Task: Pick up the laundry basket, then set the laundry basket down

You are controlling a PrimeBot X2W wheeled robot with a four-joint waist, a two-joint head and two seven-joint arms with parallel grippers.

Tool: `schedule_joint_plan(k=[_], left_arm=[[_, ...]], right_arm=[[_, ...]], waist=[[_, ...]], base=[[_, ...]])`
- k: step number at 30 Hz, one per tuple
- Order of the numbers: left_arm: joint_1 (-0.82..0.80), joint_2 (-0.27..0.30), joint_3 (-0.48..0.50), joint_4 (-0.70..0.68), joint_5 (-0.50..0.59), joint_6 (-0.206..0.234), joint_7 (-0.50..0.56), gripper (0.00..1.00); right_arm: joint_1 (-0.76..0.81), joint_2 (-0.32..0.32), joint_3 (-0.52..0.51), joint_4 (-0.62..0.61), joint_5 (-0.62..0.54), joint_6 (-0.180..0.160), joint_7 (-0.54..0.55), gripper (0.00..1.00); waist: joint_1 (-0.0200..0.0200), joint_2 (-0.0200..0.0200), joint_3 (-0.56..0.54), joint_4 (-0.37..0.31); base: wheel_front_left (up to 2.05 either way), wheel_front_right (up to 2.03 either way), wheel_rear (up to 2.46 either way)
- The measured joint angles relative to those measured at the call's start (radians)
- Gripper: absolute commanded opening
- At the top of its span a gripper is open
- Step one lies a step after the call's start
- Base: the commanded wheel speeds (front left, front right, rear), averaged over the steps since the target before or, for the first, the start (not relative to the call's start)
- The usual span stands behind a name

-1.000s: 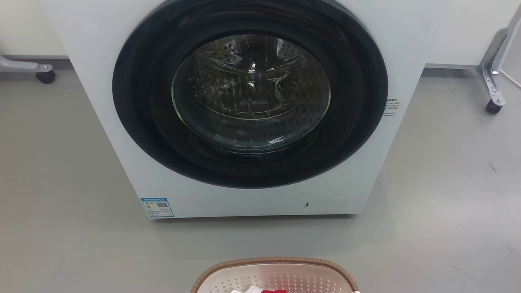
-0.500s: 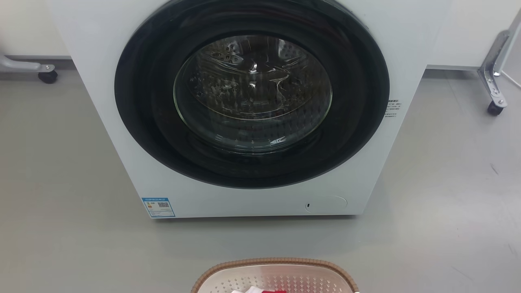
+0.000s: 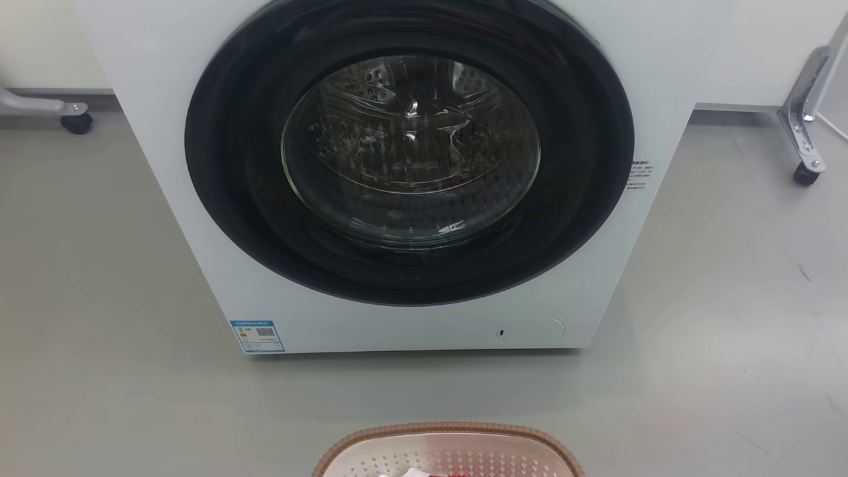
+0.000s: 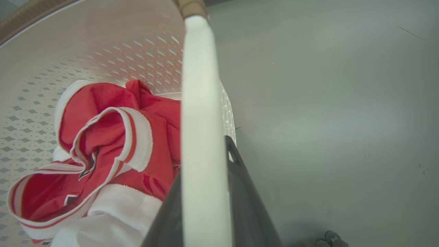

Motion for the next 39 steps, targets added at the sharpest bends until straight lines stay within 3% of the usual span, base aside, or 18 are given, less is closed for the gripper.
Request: schedule_joint_plan(k=[23, 39], left_arm=[[-0.008, 0.001, -0.01, 0.008, -0.009, 0.0, -0.016, 0.0], [-0.214, 0.005, 0.018, -0.011, -0.009, 0.017, -0.053, 0.0]], right_arm=[[-0.024, 0.0, 0.057, 0.006, 0.053, 0.0, -0.026, 0.0], [-0.274, 0.0, 0.05, 0.046, 0.034, 0.001, -0.076, 0.0]], waist=[[0.0, 0.0, 0.023, -0.005], [0.0004, 0.0001, 0.187, 0.005]], base=[[0.0, 0.0, 0.0], [0.0, 0.0, 0.0]])
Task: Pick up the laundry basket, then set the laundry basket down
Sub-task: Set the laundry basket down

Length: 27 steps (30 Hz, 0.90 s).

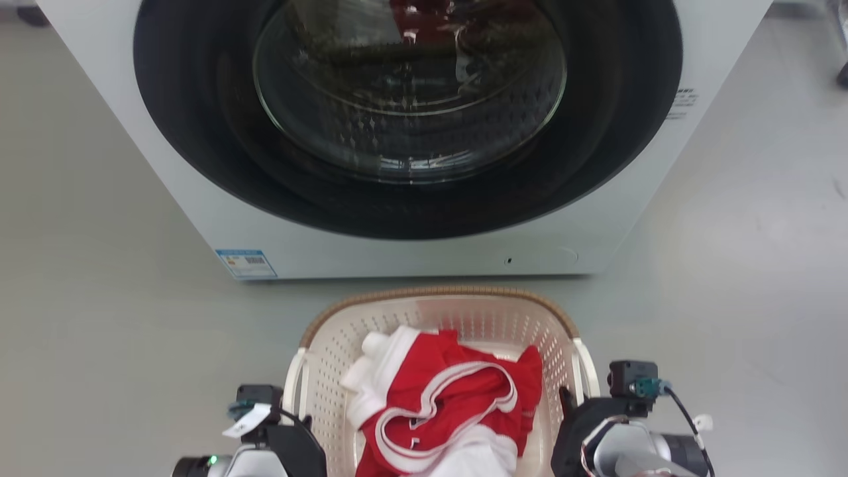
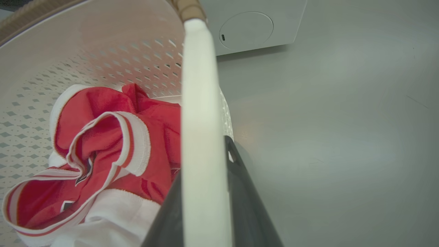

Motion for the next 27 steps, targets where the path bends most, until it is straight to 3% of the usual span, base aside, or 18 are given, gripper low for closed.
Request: schedule_joint_plan(k=[27], left_arm=[[-0.273, -0.004, 0.014, -0.029, 0.009, 0.031, -0.079, 0.0]], right_arm=[[-0.316, 0.0, -0.016, 0.098, -0.072, 0.002, -0.052, 0.0]], waist=[[-0.0002, 0.0001, 0.394, 0.049]], base=[[0.0, 0.0, 0.0]])
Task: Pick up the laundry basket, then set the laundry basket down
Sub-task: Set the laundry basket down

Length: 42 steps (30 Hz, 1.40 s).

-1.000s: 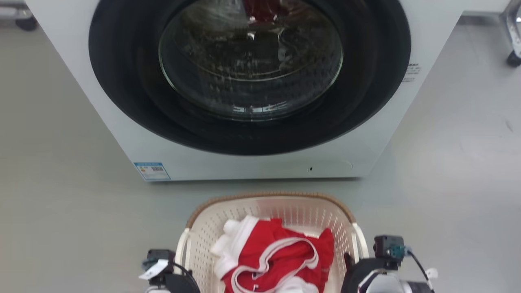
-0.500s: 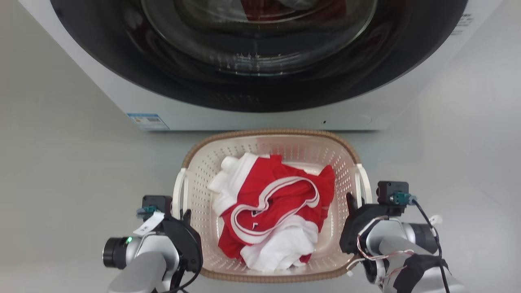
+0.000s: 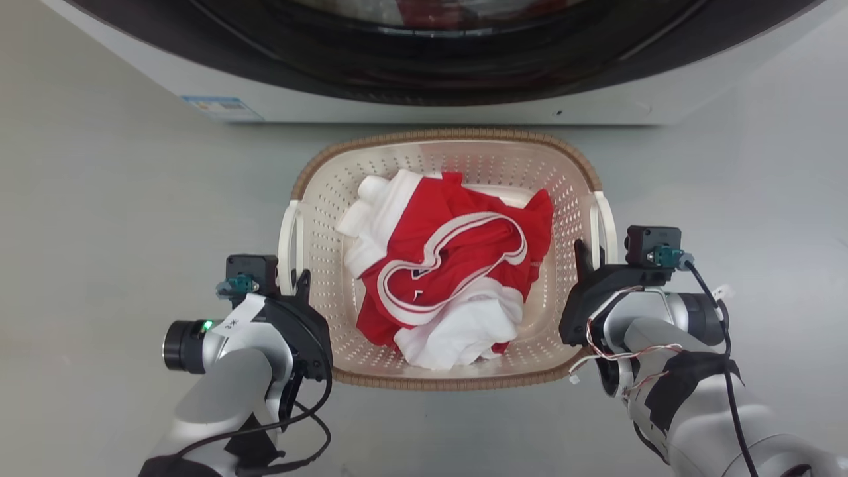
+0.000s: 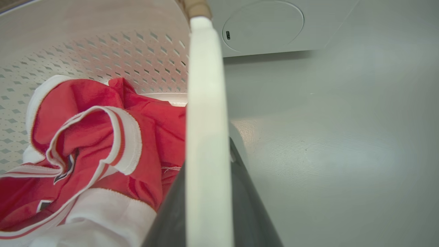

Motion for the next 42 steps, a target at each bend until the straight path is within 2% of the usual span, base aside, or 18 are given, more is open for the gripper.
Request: schedule_joint_plan(k=[9, 30, 42], left_arm=[[-0.036, -0.006, -0.001, 0.001, 0.002, 0.004, -0.026, 0.0], [-0.168, -0.007, 0.016, -0.008, 0.011, 0.015, -0.07, 0.0], [-0.171, -0.011, 0.016, -0.003, 0.012, 0.016, -0.079, 0.0]], right_arm=[[-0.03, 0.0, -0.007, 0.026, -0.013, 0.003, -0.011, 0.0], [-0.166, -0.011, -0.029, 0.043, -0.042, 0.003, -0.021, 0.0], [-0.167, -0.012, -0.039, 0.052, -0.056, 0.005, -0.021, 0.0]], waist=[[0.0, 0.0001, 0.111, 0.011], [0.0, 0.0, 0.271, 0.026], [-0.0003, -0.0002, 0.298, 0.037]], base=[[0.0, 0.0, 0.0], [0.0, 0.0, 0.0], [0.0, 0.0, 0.0]])
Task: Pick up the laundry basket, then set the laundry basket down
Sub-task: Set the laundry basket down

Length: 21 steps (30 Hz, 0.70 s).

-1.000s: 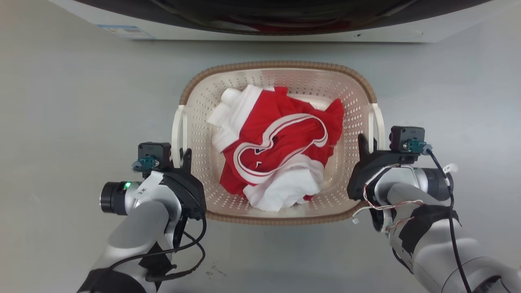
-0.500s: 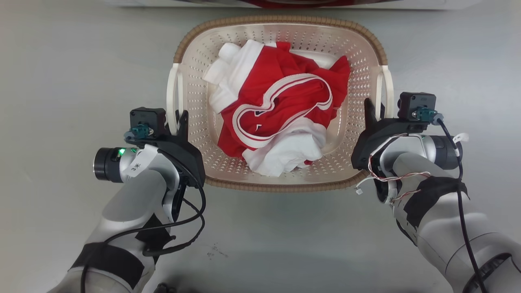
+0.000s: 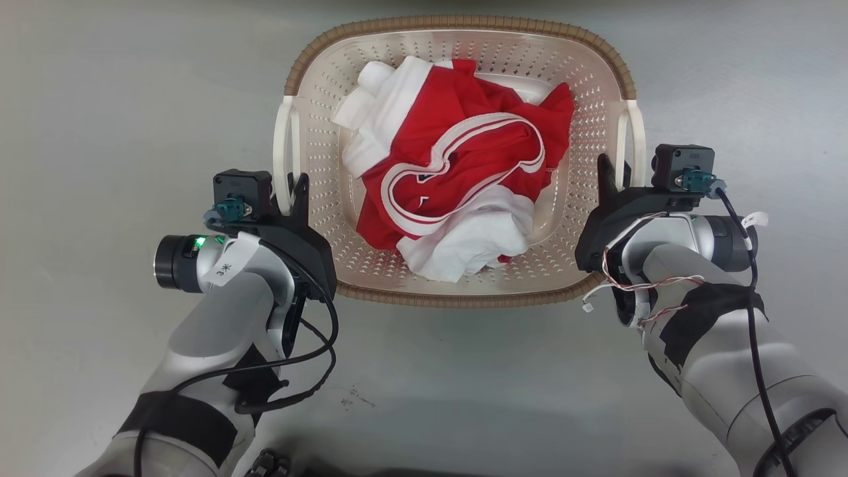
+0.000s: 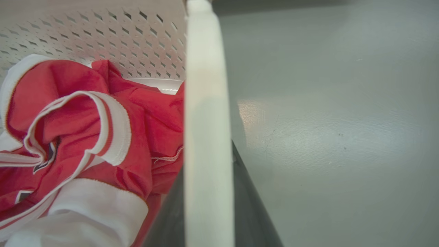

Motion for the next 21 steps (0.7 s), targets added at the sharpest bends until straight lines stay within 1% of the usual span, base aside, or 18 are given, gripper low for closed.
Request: schedule_joint_plan(k=[7, 8, 9, 10, 11, 12, 13, 14, 15, 21], left_arm=[[-0.002, -0.001, -0.001, 0.004, 0.007, 0.0, -0.003, 0.0], [-0.003, -0.001, -0.002, 0.006, 0.007, 0.0, -0.003, 0.0], [-0.003, -0.001, -0.002, 0.006, 0.007, 0.0, -0.003, 0.04], [-0.003, -0.001, -0.002, 0.006, 0.007, 0.0, -0.003, 0.09], [-0.004, -0.001, -0.002, 0.007, 0.008, 0.0, -0.006, 0.25], [-0.01, -0.001, -0.003, 0.008, 0.01, 0.0, -0.007, 0.37], [-0.013, -0.001, -0.003, 0.008, 0.011, 0.0, -0.008, 0.8], [-0.018, -0.001, -0.002, 0.008, 0.011, 0.0, -0.008, 0.98], [-0.021, -0.002, -0.002, 0.009, 0.011, 0.0, -0.008, 1.0], [-0.021, -0.005, 0.002, 0.02, 0.011, 0.0, -0.008, 1.0]], right_arm=[[0.0, 0.0, -0.007, 0.0, -0.012, 0.0, 0.0, 0.0], [0.0, 0.0, -0.01, 0.0, -0.014, 0.0, 0.0, 0.02], [0.0, 0.0, -0.01, 0.0, -0.014, 0.0, 0.0, 0.02], [0.0, 0.0, -0.012, 0.0, -0.017, 0.0, 0.0, 0.38], [0.0, 0.0, -0.012, 0.002, -0.021, 0.0, 0.0, 0.84], [0.0, 0.002, -0.013, 0.002, -0.029, 0.003, 0.0, 0.84], [0.0, 0.003, -0.015, 0.001, -0.03, 0.003, 0.0, 1.0], [0.0, 0.005, -0.016, 0.001, -0.03, 0.003, 0.0, 1.0], [0.0, 0.005, -0.018, 0.001, -0.032, 0.003, 0.0, 1.0], [0.001, 0.003, -0.026, 0.005, -0.047, 0.003, 0.0, 1.0]], waist=[[0.0, 0.0, 0.002, -0.001], [0.0, 0.0, 0.003, -0.002], [0.0, 0.0, 0.003, -0.002], [0.0, 0.0, 0.003, -0.002], [0.0, 0.0, 0.003, -0.002], [0.0, 0.0, 0.002, -0.003], [0.0, 0.0, 0.002, -0.004], [0.0, 0.0, 0.001, -0.004], [0.0, -0.0001, 0.001, -0.005], [0.0001, 0.0, -0.009, -0.007]], base=[[0.0, 0.0, 0.0], [0.0, 0.0, 0.0], [0.0, 0.0, 0.0], [0.0, 0.0, 0.0], [0.0, 0.0, 0.0], [0.0, 0.0, 0.0], [0.0, 0.0, 0.0], [0.0, 0.0, 0.0], [0.0, 0.0, 0.0], [0.0, 0.0, 0.0]])
